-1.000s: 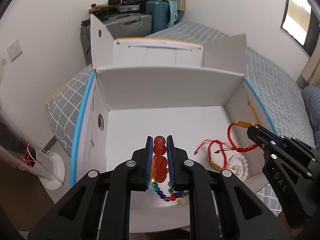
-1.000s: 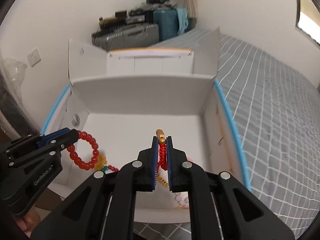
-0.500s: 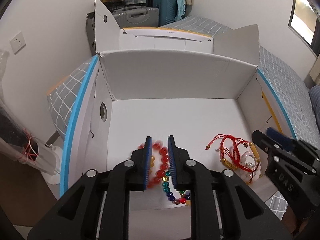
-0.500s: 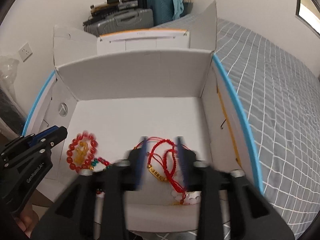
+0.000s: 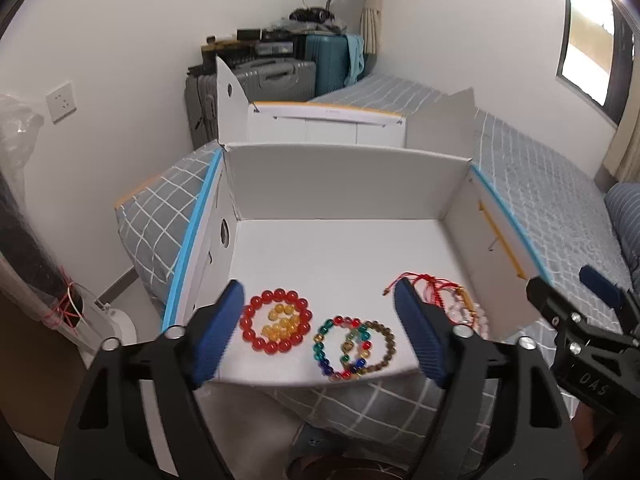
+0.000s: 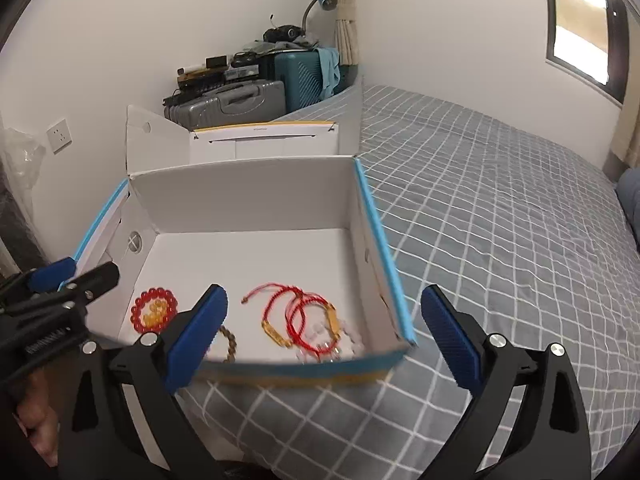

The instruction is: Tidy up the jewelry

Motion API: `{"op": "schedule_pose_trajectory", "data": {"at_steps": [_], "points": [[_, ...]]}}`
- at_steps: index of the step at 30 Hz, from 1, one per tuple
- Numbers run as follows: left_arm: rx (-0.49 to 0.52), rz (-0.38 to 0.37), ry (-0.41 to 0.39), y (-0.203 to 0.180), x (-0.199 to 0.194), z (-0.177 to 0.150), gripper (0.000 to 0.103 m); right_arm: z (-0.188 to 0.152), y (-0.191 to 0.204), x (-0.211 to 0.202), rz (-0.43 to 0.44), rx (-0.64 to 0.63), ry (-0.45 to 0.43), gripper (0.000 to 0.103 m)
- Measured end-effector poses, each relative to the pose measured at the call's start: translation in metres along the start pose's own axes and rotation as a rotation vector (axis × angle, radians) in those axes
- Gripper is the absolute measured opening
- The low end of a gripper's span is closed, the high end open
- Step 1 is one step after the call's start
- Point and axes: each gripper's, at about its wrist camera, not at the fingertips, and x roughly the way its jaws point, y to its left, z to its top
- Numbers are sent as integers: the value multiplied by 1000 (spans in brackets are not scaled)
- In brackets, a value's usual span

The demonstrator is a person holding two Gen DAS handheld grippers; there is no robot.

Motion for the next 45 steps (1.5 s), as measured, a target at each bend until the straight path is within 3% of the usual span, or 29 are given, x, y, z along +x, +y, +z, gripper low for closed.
{"op": "schedule_pose_trajectory", "data": {"at_steps": [9,22,45], "points": [[-1,23,-57,-12,-30,-27,97,-37,-13,-29,21,13,-21,95],[2,28,-18,-13,-26,-58,98,-54,-32,-30,26,25,11,95],[9,49,-16,-15,-27,-62,98,-60,-30,-35,14,32,13,96]]}}
